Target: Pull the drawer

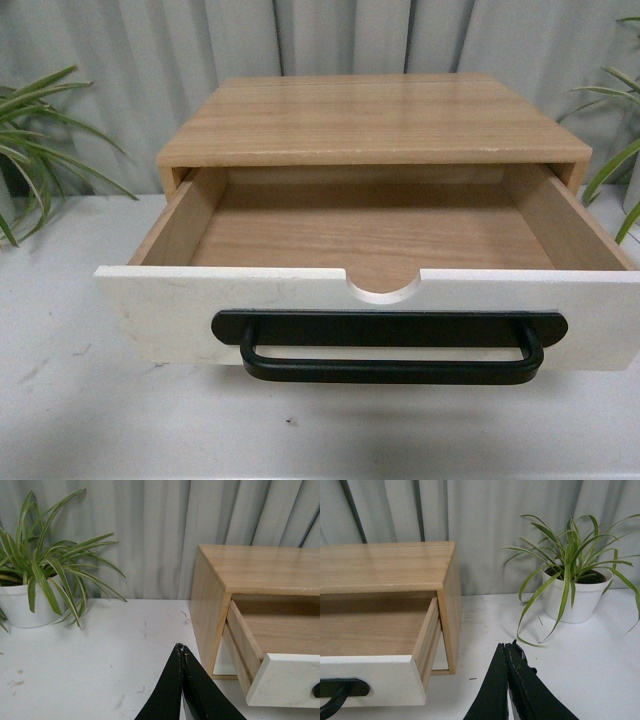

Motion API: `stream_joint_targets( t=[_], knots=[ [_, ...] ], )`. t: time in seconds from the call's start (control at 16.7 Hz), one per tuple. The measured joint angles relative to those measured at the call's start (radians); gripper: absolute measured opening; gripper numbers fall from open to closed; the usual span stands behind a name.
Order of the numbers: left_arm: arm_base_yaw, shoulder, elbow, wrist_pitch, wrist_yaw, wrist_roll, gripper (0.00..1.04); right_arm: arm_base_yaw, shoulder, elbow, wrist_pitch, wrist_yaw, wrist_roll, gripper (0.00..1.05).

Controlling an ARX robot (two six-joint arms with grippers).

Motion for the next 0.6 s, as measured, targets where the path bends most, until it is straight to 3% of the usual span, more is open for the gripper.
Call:
stream_joint_targets(
  t=[0.06, 0.42, 0.54, 0.6],
  knots=[
    [0.0, -0.018, 0.0, -0.02, 0.0, 0.0, 0.02, 0.0, -0.008, -0.025, 0.042, 0.0, 0.0, 0.02],
    [0.0, -0.1, 0.0, -0.108, 0.0, 0.0, 0.02, 0.0, -0.127, -0.027, -0.09, 0.0, 0.0, 0.02],
    [0.0, -0.24, 0.001, -0.276, 0.0, 0.0, 0.02, 0.0, -0.161, -0.027, -0.12, 0.0, 0.001, 0.02],
    [0.0, -0.249, 0.005, -0.247, 0.0, 0.0, 0.02, 0.0, -0.177, -0.027, -0.135, 0.0, 0.002, 0.02]
  ],
)
